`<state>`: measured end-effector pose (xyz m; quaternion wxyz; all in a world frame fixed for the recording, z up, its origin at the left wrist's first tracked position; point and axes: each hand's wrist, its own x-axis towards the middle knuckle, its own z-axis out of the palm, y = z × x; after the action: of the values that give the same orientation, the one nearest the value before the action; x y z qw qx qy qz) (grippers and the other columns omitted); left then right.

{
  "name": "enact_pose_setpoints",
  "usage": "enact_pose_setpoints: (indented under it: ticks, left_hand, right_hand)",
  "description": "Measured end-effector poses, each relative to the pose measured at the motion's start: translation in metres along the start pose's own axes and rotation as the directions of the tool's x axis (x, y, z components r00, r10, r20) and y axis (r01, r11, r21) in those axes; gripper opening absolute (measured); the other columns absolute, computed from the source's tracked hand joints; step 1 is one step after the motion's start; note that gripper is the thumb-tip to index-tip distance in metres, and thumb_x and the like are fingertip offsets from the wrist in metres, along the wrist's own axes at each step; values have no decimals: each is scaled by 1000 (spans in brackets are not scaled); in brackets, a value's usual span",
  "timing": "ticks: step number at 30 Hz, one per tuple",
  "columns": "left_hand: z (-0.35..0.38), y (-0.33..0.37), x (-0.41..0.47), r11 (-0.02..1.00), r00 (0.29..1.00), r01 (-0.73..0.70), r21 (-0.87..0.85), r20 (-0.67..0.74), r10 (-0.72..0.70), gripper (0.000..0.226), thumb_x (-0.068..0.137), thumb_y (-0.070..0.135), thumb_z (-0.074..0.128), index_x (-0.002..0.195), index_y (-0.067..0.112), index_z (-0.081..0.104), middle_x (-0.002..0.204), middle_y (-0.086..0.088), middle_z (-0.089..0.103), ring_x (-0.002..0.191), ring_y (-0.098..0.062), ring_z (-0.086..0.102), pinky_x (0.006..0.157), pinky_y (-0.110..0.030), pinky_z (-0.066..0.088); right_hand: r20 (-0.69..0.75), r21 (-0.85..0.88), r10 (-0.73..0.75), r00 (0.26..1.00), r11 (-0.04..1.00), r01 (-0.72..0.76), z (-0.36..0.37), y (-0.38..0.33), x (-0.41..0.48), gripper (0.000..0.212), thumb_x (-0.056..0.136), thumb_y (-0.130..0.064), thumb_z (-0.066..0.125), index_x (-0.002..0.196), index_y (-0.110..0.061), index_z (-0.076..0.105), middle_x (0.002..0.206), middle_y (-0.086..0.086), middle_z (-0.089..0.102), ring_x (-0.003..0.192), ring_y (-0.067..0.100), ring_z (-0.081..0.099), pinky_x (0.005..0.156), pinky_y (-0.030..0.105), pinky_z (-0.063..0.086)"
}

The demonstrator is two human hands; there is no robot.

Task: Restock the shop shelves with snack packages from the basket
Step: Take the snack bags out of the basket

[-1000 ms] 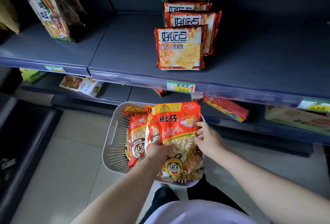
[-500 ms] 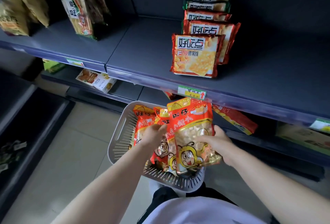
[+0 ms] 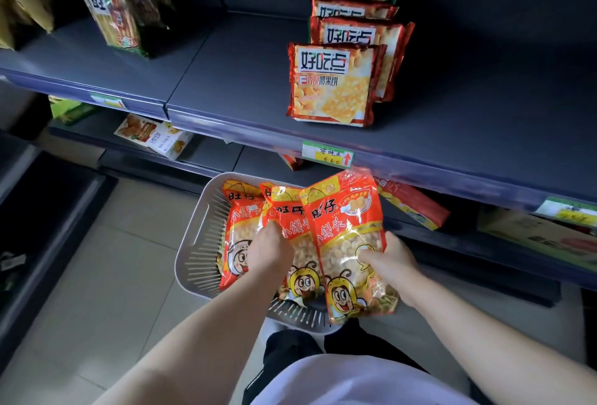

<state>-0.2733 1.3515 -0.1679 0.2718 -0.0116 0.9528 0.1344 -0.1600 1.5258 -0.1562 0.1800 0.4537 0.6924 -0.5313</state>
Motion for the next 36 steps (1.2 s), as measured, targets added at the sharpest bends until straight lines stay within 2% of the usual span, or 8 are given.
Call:
enact_pose_setpoints:
  ticks: [4, 9, 11, 13, 17, 23, 30, 36]
  left_hand:
    - [21, 15, -6, 959, 977, 185, -213, 145, -156, 38, 95, 8, 42, 133, 7, 39, 108, -8, 64, 92, -24, 64, 73, -33, 53]
    - [25, 25, -10, 837, 946, 314, -448, 226, -234, 9, 93, 17, 62, 91, 13, 54, 79, -3, 63, 66, -16, 58, 59, -27, 52]
    - [29, 24, -9, 862, 947, 295, -412, 246, -207, 20, 92, 33, 65, 99, 14, 60, 87, -4, 68, 71, -19, 63, 67, -32, 58]
    - [34, 24, -9, 873, 962, 247, -421, 217, -167, 20, 94, 35, 62, 105, 20, 53, 88, -1, 66, 68, -17, 61, 58, -30, 53]
    - [37, 21, -13, 810, 963, 238, -536, 237, -127, 14, 96, 8, 54, 109, 13, 51, 86, 0, 63, 64, -12, 56, 49, -23, 41]
    - [20, -9, -15, 752, 978, 207, -626, 149, -145, 20, 83, -1, 62, 102, 8, 60, 82, -7, 68, 58, -14, 54, 41, -21, 41]
    - [-21, -45, -25, 727, 993, 83, -681, 119, -1, 17, 87, -1, 62, 96, 9, 72, 70, 2, 62, 58, -13, 49, 51, -23, 40]
    - [-51, -74, -46, 706, 998, -5, -708, 46, 53, 17, 90, 3, 59, 94, 18, 63, 75, -1, 65, 62, -18, 53, 58, -29, 46]
  right_hand:
    - [-1, 74, 9, 1000, 997, -9, -1, 7, -3, 33, 76, -34, 77, 104, -24, 60, 99, -3, 68, 88, 20, 66, 77, 37, 57]
    - [-42, 77, -23, 999, 997, 27, -3, 17, -5, 35, 79, -37, 76, 106, -23, 57, 103, -2, 67, 91, 19, 64, 86, 43, 55]
    - [-58, 76, -38, 998, 996, 42, -3, 19, -8, 36, 84, -36, 72, 111, -20, 54, 108, -1, 65, 92, 18, 62, 84, 38, 53]
    - [-75, 44, -58, 996, 997, 62, -3, 21, -11, 46, 87, -36, 70, 124, -21, 47, 115, -4, 61, 93, 18, 58, 77, 34, 48]
    - [-72, 16, -89, 993, 996, 91, 1, 22, -16, 76, 86, -36, 70, 146, -26, 25, 128, -7, 54, 107, 20, 57, 91, 41, 50]
    - [-144, 64, -73, 987, 995, 83, 9, 27, -26, 56, 87, -34, 69, 134, -28, 38, 115, -10, 59, 96, 19, 61, 85, 40, 53]
    - [-273, 201, -82, 958, 970, 140, 31, 39, -62, 52, 89, -26, 68, 133, -26, 41, 116, -2, 62, 97, 22, 61, 84, 41, 52]
    - [-407, 290, -132, 904, 920, 264, 52, 39, -111, 55, 89, -28, 68, 135, -28, 39, 112, -6, 60, 94, 20, 59, 79, 39, 50]
